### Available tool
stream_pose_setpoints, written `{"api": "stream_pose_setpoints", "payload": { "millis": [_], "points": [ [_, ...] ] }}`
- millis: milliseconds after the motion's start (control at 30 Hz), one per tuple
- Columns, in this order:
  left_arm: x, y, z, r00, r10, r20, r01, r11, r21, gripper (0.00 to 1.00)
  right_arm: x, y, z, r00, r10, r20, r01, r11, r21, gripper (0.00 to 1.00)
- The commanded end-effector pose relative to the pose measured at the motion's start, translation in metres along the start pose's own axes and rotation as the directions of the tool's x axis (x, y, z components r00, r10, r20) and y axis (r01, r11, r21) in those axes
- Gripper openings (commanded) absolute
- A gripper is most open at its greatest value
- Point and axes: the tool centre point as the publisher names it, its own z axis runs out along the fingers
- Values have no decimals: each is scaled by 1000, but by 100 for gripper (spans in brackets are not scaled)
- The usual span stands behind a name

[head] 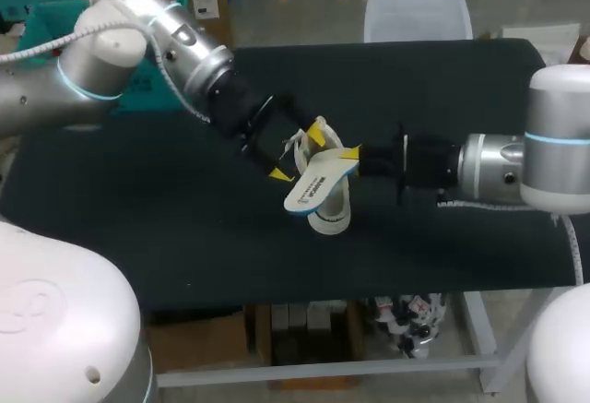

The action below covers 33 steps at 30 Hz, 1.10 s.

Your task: Open the shoe tongue, take the insole out of the shoe, put the insole back into the shoe, and pack the shoe into the shoebox

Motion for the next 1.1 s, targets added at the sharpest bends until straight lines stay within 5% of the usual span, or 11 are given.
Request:
{"api": "stream_pose_setpoints", "payload": {
  "millis": [33,133,500,1100],
  "points": [
    [5,-12,6,977,30,209,19,972,-233,67,-2,3,0,999,3,-32,-2,1000,12,0],
    [2,-13,8,968,44,246,23,964,-263,52,-2,3,1,999,7,-37,-6,1000,16,0],
    [6,-3,13,946,31,322,77,946,-315,55,2,-4,2,999,11,-49,-9,1000,30,0],
    [-4,27,-4,922,-6,387,122,954,-275,35,-3,-8,4,997,34,-74,-30,998,56,0]
  ]
}}
